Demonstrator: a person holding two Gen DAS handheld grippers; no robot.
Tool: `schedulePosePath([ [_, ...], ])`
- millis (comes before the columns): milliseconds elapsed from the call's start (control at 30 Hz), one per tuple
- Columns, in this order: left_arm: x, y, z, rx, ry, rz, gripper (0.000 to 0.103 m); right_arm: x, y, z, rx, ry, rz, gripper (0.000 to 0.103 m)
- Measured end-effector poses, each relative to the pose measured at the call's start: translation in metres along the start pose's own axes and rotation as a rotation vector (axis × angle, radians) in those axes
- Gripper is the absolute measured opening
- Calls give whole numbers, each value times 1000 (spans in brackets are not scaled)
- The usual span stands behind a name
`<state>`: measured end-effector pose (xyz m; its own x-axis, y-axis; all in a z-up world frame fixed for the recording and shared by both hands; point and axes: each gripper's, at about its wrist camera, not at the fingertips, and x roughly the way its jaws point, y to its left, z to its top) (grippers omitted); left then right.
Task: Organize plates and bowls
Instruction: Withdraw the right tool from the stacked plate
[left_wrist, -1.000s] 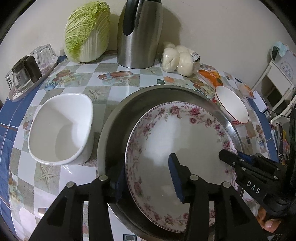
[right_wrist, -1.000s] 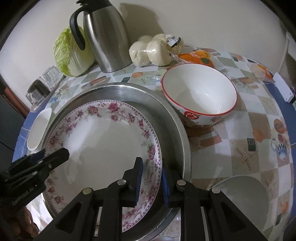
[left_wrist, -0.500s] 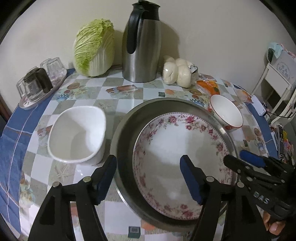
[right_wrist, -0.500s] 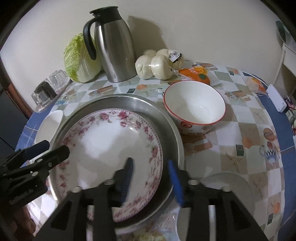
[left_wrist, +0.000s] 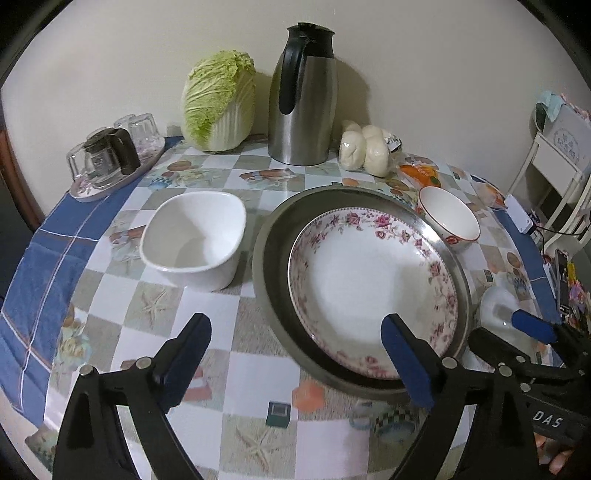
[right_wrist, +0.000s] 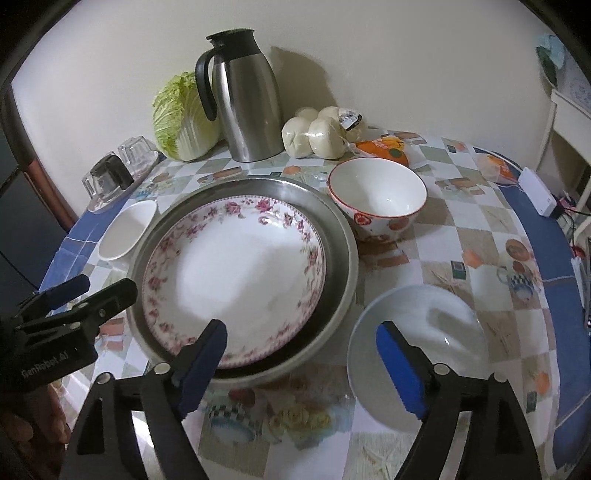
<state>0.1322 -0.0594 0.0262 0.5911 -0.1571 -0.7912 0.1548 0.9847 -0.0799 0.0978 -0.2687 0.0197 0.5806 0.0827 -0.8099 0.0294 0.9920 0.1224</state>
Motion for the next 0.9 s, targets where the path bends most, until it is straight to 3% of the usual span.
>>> schedulePosePath([
  [300,-25,0,-15,-11,-15,29,94,-27,-1,-14,3,-16,-9,99],
  [900,-70,-32,-29,58,-99,95,94,-69,-16,-34,18,-56,3,103],
])
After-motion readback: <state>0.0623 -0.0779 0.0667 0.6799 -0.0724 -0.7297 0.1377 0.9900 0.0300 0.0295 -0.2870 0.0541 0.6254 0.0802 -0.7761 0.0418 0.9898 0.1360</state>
